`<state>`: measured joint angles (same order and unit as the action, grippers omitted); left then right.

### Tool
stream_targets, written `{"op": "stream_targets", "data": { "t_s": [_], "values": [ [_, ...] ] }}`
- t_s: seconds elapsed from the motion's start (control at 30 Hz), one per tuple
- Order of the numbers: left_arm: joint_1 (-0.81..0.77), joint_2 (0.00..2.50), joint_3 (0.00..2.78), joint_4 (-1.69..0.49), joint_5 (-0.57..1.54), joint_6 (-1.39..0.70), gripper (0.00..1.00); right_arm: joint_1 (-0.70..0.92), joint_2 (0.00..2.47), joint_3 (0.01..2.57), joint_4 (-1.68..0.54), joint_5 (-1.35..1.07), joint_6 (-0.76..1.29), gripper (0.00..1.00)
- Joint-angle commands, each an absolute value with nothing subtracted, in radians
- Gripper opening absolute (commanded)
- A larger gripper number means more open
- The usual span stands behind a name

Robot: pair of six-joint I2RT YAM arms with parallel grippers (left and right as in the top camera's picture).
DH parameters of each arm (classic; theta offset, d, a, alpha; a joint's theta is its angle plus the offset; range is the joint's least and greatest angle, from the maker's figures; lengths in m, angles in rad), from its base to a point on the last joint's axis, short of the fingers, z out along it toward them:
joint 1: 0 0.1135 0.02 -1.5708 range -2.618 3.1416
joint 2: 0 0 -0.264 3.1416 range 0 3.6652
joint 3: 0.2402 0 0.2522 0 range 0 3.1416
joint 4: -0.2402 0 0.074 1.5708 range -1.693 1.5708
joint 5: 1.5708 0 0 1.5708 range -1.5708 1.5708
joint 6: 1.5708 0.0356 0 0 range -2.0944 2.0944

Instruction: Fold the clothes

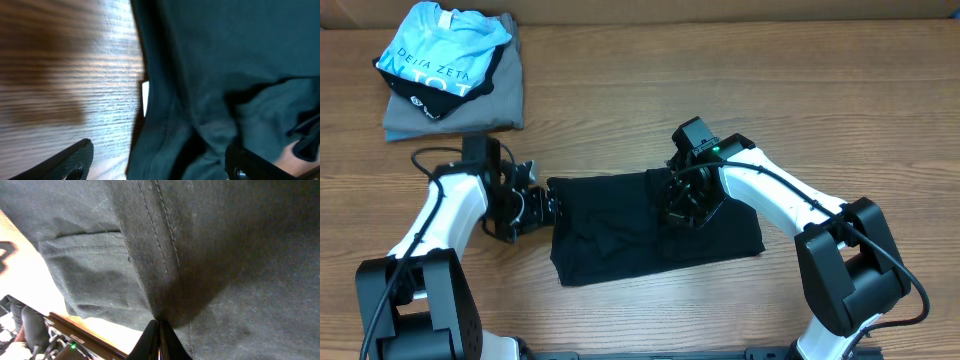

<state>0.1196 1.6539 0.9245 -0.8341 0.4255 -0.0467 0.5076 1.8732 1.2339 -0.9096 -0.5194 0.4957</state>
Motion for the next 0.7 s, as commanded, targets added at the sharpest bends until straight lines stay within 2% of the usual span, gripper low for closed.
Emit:
{"op": "stream_targets", "data": {
  "t_s": [0.0,0.33,0.57,0.67],
  "values": [
    [0.117,1.649,0.83,-0.748,0.519,-0.04,0.87,0.511,1.868,1.228,-0.905,-0.537,0.51,0.04],
    [-0.013,1.691,0.737,-0.566,0.551,-0.049,0.92,0.511,1.868,1.228,-0.891,-0.537,0.51,0.04],
    [-0.031,1.717,0.737,-0.59,0.541,-0.049,0.84,0.511,1.868,1.228,-0.892,-0.537,0.51,0.04],
    [-0.031,1.717,0.737,-0.629,0.52,-0.048,0.84,0.511,1.868,1.228,-0.891,-0.537,0.51,0.04]
  ]
}}
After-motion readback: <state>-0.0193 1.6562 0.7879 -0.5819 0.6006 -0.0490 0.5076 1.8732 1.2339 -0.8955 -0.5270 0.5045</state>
